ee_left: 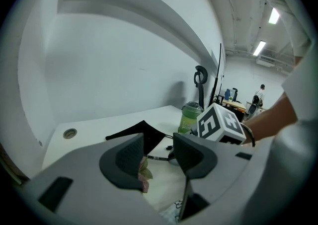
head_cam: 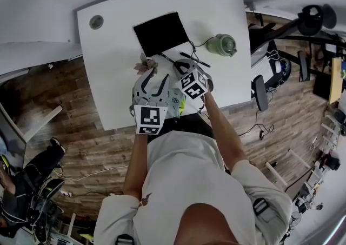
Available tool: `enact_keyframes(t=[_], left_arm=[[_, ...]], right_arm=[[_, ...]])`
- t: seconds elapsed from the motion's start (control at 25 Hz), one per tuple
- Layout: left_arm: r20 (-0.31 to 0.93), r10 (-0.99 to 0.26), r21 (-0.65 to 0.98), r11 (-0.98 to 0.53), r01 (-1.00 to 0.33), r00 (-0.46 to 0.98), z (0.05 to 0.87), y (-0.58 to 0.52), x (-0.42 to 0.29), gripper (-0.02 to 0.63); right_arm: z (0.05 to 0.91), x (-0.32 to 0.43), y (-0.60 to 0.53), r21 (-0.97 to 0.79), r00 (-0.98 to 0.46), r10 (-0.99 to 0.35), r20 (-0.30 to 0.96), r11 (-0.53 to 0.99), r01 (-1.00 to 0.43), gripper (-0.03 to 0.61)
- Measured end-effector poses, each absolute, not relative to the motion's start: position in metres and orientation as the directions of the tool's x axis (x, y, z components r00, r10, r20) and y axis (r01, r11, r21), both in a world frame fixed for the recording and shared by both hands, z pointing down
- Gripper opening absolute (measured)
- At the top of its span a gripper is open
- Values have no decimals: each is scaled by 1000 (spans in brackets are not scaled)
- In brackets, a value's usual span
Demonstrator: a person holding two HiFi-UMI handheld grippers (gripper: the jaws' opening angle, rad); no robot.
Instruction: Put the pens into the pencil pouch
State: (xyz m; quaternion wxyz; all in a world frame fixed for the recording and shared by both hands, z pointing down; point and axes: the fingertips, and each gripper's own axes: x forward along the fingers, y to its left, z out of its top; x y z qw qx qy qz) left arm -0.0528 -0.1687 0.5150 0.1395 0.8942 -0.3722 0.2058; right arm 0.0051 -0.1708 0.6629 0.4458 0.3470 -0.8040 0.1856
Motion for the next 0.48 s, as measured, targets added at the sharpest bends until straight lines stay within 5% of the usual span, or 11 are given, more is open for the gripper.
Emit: enact_keyframes(t=[0.48], left_arm=[[479, -600, 75, -699, -711, 641, 509, -144, -43, 169]], right_arm=[[624, 28, -148, 53, -358, -473, 805, 660, -750, 38]])
